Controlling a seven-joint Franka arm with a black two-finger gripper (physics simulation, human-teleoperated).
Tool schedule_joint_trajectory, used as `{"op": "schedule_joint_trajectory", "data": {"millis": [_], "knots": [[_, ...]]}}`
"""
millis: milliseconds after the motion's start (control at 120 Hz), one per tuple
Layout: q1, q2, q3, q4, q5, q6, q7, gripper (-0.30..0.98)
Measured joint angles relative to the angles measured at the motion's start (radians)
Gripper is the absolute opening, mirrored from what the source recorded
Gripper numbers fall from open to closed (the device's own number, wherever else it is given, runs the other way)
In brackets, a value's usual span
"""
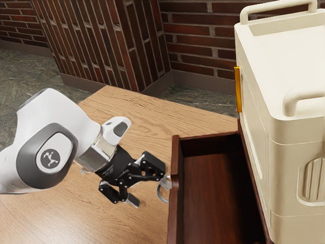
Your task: Pull the drawer handle with one arm to open the drawer
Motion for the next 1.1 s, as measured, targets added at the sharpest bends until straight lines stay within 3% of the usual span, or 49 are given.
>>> {"op": "schedule_joint_trajectory", "data": {"millis": [583,767,867,983,1100], "knots": [[-0.125,-0.077,0.189,-0.063,0.169,-0.023,-0.008,0.68],[-0.101,-0.085,0.205,-0.056,0.142,-0.033,-0.012,0.68],[-0.147,-0.118,0.201,-0.035,0.156,-0.027,-0.012,0.69],[-0.192,-0.147,0.154,0.012,0.208,-0.021,-0.01,0.69],[-0.201,-0.157,0.091,0.133,0.344,-0.101,0.027,0.69]]}}
